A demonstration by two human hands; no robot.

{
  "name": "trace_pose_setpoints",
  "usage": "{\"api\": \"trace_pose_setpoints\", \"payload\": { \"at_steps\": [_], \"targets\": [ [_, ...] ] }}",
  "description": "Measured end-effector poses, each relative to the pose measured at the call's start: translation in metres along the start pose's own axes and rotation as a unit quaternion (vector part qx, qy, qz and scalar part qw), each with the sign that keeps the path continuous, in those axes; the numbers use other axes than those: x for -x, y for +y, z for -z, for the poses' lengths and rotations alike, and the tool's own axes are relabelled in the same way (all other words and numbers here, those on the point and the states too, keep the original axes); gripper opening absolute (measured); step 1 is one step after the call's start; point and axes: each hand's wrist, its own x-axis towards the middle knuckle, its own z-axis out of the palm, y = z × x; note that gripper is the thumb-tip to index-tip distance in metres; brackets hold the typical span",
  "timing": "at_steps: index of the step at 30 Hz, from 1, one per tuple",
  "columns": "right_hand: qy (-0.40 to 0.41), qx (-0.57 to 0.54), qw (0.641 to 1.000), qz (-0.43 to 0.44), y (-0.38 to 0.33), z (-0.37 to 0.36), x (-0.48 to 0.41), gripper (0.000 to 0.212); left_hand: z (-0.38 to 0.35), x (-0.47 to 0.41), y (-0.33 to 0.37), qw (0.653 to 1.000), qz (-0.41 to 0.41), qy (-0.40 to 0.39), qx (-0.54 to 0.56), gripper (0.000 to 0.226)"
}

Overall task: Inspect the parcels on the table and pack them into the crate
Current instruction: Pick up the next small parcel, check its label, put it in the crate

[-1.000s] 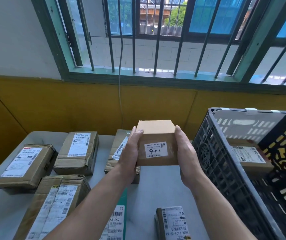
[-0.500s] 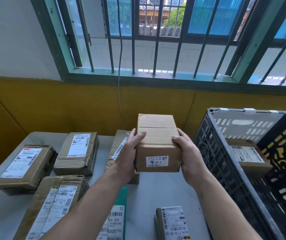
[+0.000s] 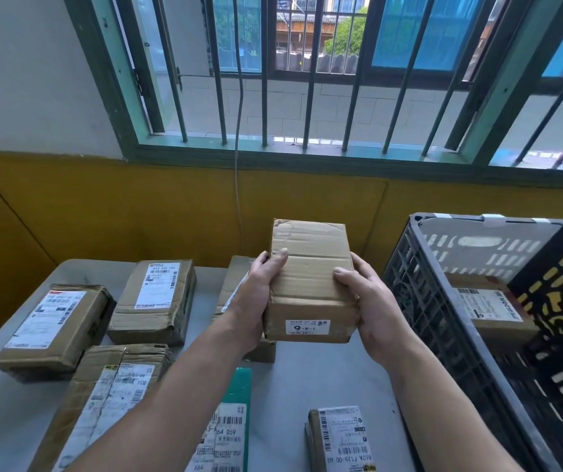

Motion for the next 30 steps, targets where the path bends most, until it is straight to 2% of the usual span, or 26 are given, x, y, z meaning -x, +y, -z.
{"api": "trace_pose_setpoints", "payload": {
  "at_steps": [3, 7, 12, 16, 21, 23, 25, 28, 30],
  "targets": [
    [-0.004, -0.004, 1.000, -0.011, -0.003, -0.001, 0.001, 0.061, 0.000, 0.000, -0.003, 1.000, -0.016, 0.011, 0.000, 0.061],
    [0.011, -0.009, 1.000, -0.014, -0.005, 0.001, 0.001, 0.044, -0.002, 0.000, -0.008, 0.999, -0.036, 0.007, 0.001, 0.056],
    [0.021, -0.012, 1.000, 0.005, -0.001, -0.004, 0.006, 0.053, -0.004, 0.001, -0.004, 0.999, -0.024, 0.024, -0.029, 0.056],
    [0.033, -0.021, 0.999, -0.005, -0.003, -0.007, 0.007, 0.044, -0.003, 0.002, -0.006, 0.999, -0.024, 0.045, -0.017, 0.048],
    [0.035, -0.031, 0.999, 0.003, -0.005, -0.009, 0.008, 0.045, -0.005, -0.001, -0.007, 0.998, -0.005, 0.049, -0.043, 0.069],
    [0.027, -0.028, 0.999, 0.011, -0.004, -0.009, 0.010, 0.054, -0.005, -0.003, -0.005, 0.998, 0.014, 0.052, -0.044, 0.077],
    [0.023, -0.022, 0.999, 0.011, -0.004, -0.009, 0.010, 0.059, -0.003, -0.005, -0.005, 0.997, 0.011, 0.060, -0.043, 0.074],
    [0.019, -0.030, 0.999, 0.011, -0.003, -0.009, 0.010, 0.046, -0.003, -0.005, -0.008, 0.996, -0.001, 0.068, -0.056, 0.073],
    [0.025, -0.023, 0.999, 0.023, -0.002, -0.009, 0.011, 0.050, -0.005, -0.004, -0.009, 0.996, 0.002, 0.064, -0.061, 0.073]
  ]
}}
